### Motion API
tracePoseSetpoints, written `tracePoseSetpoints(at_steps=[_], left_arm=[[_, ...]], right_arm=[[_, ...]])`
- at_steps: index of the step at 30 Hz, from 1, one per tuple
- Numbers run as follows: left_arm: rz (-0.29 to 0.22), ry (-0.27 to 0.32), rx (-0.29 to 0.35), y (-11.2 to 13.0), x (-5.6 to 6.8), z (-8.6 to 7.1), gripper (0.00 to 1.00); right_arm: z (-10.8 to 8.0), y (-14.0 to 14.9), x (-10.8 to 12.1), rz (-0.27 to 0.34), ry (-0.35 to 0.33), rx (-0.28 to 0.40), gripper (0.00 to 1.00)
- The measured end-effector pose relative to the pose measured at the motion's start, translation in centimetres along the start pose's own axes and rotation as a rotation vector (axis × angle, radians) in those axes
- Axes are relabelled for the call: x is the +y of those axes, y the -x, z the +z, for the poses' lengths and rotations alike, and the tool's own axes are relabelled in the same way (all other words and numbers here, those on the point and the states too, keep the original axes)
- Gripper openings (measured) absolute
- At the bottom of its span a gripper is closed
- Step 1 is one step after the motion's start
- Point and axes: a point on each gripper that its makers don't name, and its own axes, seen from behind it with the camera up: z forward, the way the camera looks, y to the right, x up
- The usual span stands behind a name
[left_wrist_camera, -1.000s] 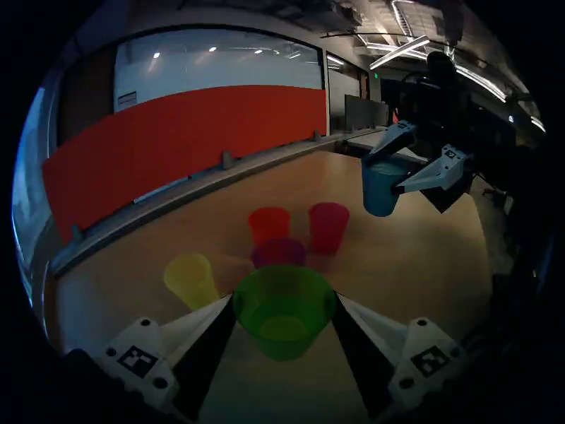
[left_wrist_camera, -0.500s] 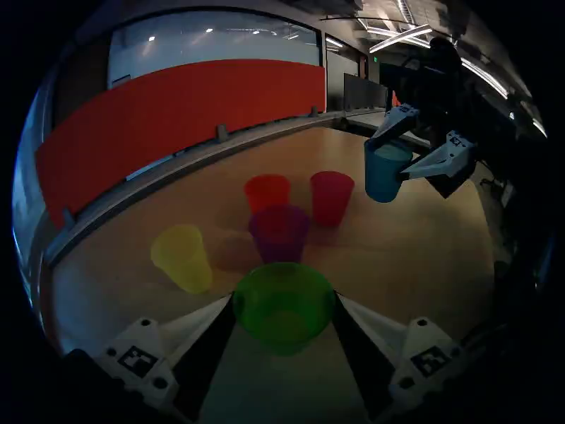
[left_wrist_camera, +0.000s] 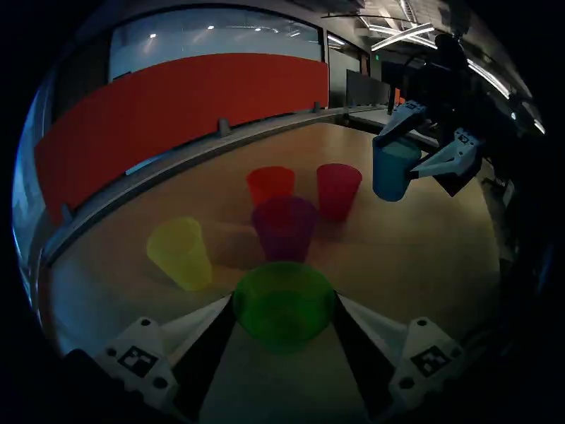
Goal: Pour water
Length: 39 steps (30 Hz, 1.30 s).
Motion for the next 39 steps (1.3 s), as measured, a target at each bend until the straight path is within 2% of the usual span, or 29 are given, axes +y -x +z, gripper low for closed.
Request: tracePoseSetpoints(at_steps=[12,26,28,30,32,39], left_arm=[[-0.009,0.003,0.002,0.4,-0.1,0.5,0.89],[-0.034,0.014,0.000,1.0,-0.2,0.3,0.90],[-0.037,0.018,-0.005,1.1,-0.2,0.3,0.91],[-0.039,0.021,-0.011,1.3,-0.2,0.4,0.97],[-0.039,0.022,-0.012,1.3,-0.2,0.4,1.00],[-0.042,0.021,-0.034,2.3,-0.1,0.1,1.00]], right_arm=[[0.0,0.0,0.3,0.001,0.004,0.000,0.94],[-0.2,0.2,0.3,0.006,0.008,0.001,0.94],[-0.2,0.2,0.2,0.006,0.008,0.002,0.94],[-0.2,0.2,0.2,0.006,0.007,0.001,0.94],[-0.2,0.3,0.1,0.007,0.007,0.001,0.94],[0.1,1.1,0.0,0.025,0.005,-0.006,0.94]])
